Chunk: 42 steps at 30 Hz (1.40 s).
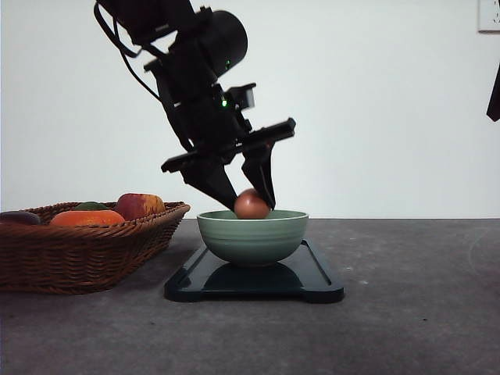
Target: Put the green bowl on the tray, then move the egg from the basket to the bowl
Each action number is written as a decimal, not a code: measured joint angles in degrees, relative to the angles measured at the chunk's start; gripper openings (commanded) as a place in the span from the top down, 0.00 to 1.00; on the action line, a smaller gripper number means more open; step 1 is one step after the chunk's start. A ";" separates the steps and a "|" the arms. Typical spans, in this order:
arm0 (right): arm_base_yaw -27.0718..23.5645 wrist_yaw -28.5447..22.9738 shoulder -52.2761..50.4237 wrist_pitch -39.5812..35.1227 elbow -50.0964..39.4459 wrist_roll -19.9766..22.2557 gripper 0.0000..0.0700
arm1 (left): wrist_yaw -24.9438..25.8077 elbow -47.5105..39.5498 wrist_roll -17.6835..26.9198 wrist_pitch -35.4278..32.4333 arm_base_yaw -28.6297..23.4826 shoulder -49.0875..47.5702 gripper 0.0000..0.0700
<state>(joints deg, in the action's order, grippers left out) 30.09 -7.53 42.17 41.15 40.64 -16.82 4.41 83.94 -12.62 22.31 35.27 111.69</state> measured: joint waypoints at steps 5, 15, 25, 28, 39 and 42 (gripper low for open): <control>0.00 0.00 0.00 0.00 0.00 0.00 0.64 | -0.01 0.00 0.42 -0.07 0.00 2.02 0.78; 0.00 0.00 0.00 0.00 0.00 0.00 0.64 | -0.03 0.00 0.82 -0.39 0.00 3.44 0.77; 0.00 0.00 0.00 0.00 0.00 0.00 0.64 | -0.03 0.00 1.01 -0.31 0.00 4.29 0.61; 0.00 0.00 0.00 0.00 0.00 0.00 0.64 | -0.03 0.00 1.00 -0.28 0.00 4.29 0.61; 0.00 0.00 0.00 0.00 0.00 0.00 0.64 | -0.01 0.58 0.71 0.69 0.20 4.29 0.45; 0.00 0.00 0.00 0.00 0.00 0.00 0.64 | 0.01 2.23 0.54 1.60 0.57 4.29 0.44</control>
<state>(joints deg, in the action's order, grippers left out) 30.09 -7.53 42.17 41.15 40.64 -16.82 4.43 86.17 -12.09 23.92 35.83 115.98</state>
